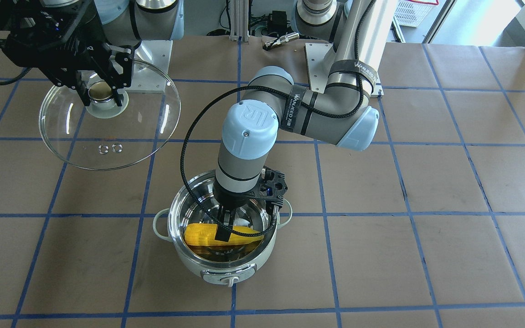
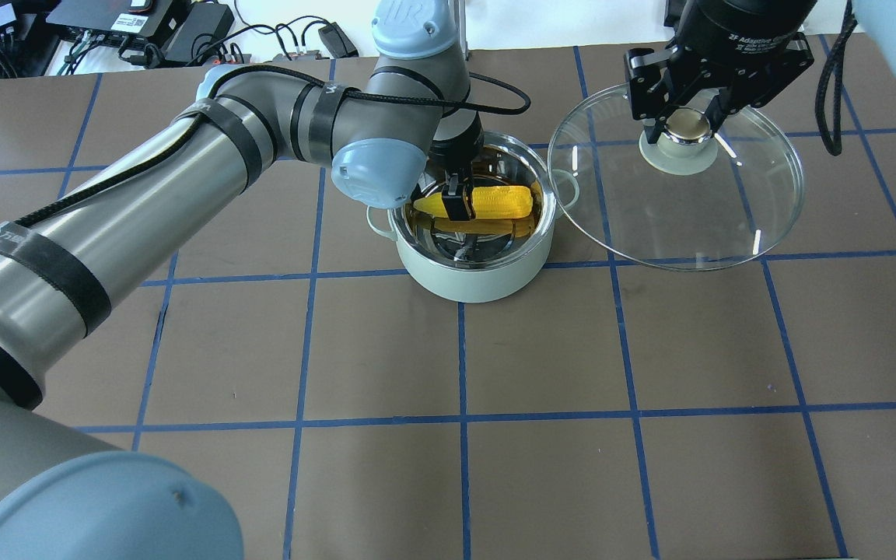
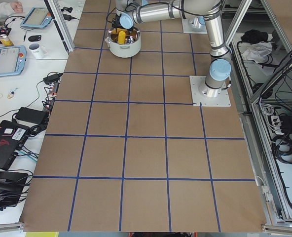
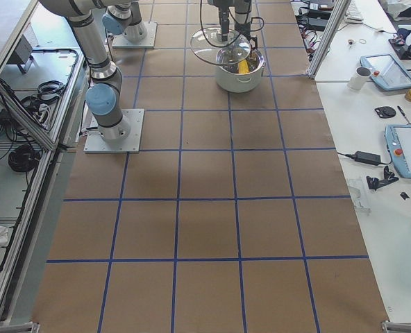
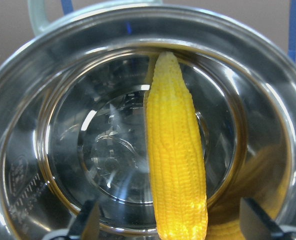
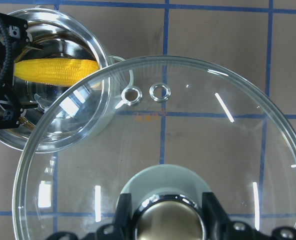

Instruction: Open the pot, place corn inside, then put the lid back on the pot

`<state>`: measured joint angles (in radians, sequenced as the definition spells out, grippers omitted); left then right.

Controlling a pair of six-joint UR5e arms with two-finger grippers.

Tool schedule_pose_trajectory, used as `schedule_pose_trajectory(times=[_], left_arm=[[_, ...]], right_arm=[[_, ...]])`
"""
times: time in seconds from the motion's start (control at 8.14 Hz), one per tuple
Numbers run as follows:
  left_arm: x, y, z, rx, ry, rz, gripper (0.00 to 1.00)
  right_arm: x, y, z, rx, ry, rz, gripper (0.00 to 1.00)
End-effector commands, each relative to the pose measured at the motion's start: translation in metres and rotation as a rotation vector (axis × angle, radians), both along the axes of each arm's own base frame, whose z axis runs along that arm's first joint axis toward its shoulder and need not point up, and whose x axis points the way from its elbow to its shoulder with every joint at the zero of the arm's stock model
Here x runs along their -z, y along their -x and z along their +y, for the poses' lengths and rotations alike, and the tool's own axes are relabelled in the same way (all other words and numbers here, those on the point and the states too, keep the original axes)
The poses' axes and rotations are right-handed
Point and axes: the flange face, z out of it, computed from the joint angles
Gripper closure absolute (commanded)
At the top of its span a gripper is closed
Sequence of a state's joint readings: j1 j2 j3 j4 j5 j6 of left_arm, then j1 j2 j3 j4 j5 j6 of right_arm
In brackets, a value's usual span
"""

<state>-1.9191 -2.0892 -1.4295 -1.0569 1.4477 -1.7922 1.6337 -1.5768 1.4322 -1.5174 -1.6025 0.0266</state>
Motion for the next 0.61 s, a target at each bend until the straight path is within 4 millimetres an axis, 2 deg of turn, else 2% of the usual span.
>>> schedule_pose_trajectory(times=[0.0,0.12,0.25,0.37,0.49], left_arm=[[-0.059,-0.011,0.017,0.111,0.067,-0.001,0.0],[-0.085,-0.014,0.026,0.182,0.115,0.0,0.0],[-0.099,-0.019,0.033,0.26,0.14,-0.001,0.0],[-0.11,-0.039,0.032,0.307,0.128,-0.019,0.0],[-0.119,-0.073,0.025,0.311,0.11,-0.036,0.0]], right_arm=[[0.0,0.006,-0.002,0.012,0.0,0.007,0.77],[-0.001,0.009,-0.003,0.02,0.001,0.002,0.78],[0.003,0.007,-0.007,0.023,-0.003,-0.009,0.79],[0.016,0.0,-0.02,0.026,-0.002,-0.009,0.8],[0.03,-0.016,-0.036,0.023,0.021,-0.017,0.8]])
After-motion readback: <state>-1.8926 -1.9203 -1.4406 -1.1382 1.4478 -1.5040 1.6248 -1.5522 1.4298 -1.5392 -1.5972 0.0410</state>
